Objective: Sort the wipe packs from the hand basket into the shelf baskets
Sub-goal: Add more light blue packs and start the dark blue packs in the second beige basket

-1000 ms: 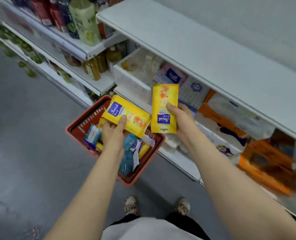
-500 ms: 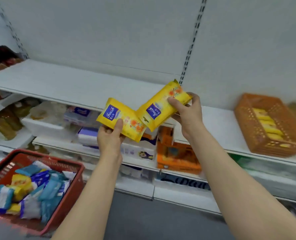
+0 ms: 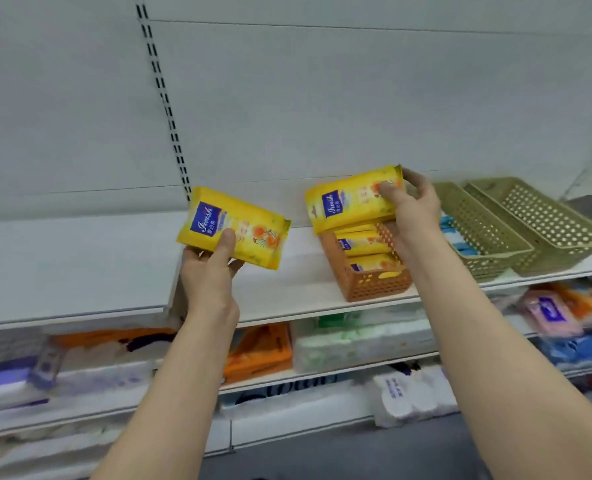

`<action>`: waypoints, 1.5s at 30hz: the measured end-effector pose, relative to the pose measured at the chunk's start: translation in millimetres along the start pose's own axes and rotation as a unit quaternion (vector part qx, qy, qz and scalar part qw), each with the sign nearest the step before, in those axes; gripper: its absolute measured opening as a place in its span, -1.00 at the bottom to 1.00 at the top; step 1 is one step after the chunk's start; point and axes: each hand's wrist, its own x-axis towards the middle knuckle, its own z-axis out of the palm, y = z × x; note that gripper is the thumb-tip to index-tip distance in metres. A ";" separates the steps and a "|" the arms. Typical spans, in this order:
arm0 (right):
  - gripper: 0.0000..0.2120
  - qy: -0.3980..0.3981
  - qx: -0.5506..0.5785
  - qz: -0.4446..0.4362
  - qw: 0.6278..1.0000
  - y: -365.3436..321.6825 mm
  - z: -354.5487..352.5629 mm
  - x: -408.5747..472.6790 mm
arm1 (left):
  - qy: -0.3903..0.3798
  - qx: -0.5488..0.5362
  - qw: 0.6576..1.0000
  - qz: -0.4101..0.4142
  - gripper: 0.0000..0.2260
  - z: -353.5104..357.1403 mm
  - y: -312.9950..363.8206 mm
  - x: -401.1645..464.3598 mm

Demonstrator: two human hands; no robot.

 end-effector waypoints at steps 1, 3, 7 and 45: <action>-0.61 0.024 -0.011 -0.008 1.000 4.4 -8.3 12.0 | -0.014 -0.002 1.000 -0.010 -0.68 10.4 -4.9 4.4; -0.61 0.063 -0.031 -0.019 0.997 15.9 -20.0 35.1 | -0.034 -0.010 0.999 -0.033 -0.70 29.5 -16.4 14.9; -0.60 0.096 -0.097 -0.034 0.990 39.0 -25.4 79.4 | -0.052 -0.030 0.995 -0.075 -0.66 60.2 -37.3 39.2; -0.66 -0.417 -0.294 0.033 0.859 38.0 1.3 205.5 | -0.021 0.151 0.987 -0.050 -0.65 183.9 -139.2 66.0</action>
